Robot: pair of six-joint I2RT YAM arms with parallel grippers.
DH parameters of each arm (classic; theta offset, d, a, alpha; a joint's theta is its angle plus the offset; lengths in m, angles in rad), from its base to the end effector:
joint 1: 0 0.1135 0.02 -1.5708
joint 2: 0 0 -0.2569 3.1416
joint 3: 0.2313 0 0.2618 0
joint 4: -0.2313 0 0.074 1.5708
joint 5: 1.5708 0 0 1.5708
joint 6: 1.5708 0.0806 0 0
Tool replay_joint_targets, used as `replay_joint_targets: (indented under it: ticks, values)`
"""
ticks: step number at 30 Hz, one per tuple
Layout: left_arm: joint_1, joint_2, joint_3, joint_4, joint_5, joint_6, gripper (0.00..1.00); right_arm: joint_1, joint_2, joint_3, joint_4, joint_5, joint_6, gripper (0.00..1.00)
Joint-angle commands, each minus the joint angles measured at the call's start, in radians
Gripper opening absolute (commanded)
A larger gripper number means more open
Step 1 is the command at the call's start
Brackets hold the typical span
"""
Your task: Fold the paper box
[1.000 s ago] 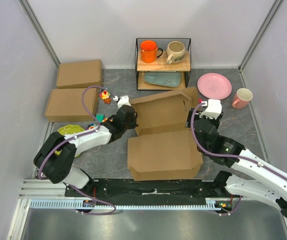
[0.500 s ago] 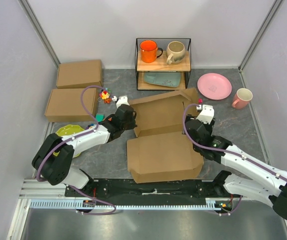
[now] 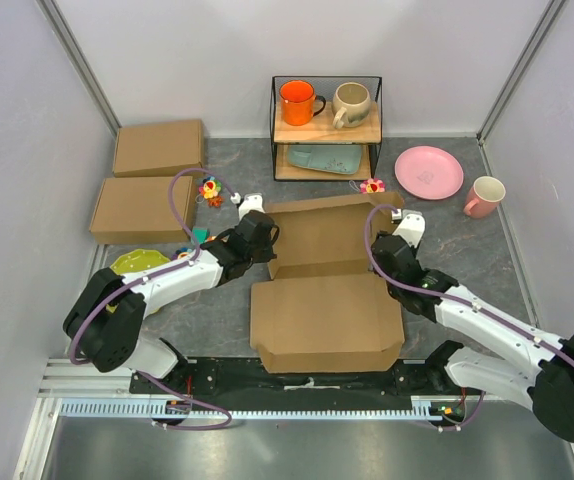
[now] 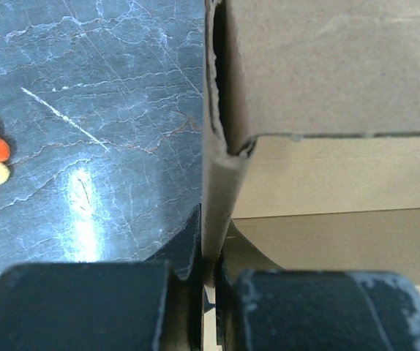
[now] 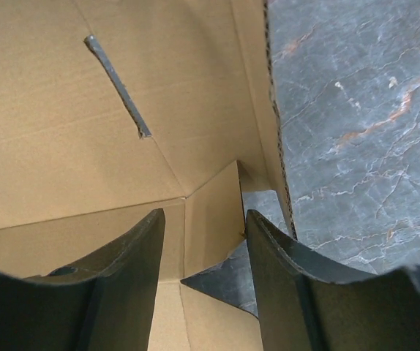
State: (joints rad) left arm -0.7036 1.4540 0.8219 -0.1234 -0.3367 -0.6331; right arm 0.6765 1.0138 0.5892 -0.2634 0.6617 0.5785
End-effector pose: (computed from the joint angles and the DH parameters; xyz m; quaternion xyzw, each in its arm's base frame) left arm 0.2768 -0.1999 0.1636 -0.0345 0.9069 -0.1215 0.4021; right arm 0.2239 0.1163 0.1939 0.0967 0.8609 -0.0005 0.4995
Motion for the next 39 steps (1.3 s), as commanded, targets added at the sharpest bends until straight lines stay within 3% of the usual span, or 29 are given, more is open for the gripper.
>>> replay_joint_targets:
  ticks: [1,7,12,18,28,32,39]
  values:
    - [-0.016,-0.006,0.026,-0.104,-0.038,0.052,0.02,-0.005,0.025,-0.017,0.058,-0.043,-0.012,0.57]
    - [-0.03,-0.011,0.025,-0.105,-0.062,0.056,0.02,-0.005,0.046,-0.049,0.056,-0.066,-0.008,0.58]
    - [-0.04,-0.004,0.023,-0.101,-0.071,0.058,0.02,-0.005,0.042,-0.078,0.114,-0.132,-0.038,0.4]
    - [-0.056,0.023,0.036,-0.096,-0.073,0.061,0.02,0.021,0.032,-0.101,0.217,-0.246,-0.104,0.35]
    - [-0.062,0.029,0.026,-0.088,-0.084,0.049,0.02,0.113,0.06,-0.057,0.176,-0.249,-0.158,0.52]
    - [-0.063,0.016,0.02,-0.093,-0.096,0.053,0.02,0.113,-0.09,-0.016,0.112,-0.156,-0.157,0.66]
    - [-0.062,0.016,0.025,-0.096,-0.099,0.059,0.02,0.113,-0.254,0.156,-0.057,0.105,-0.139,0.72]
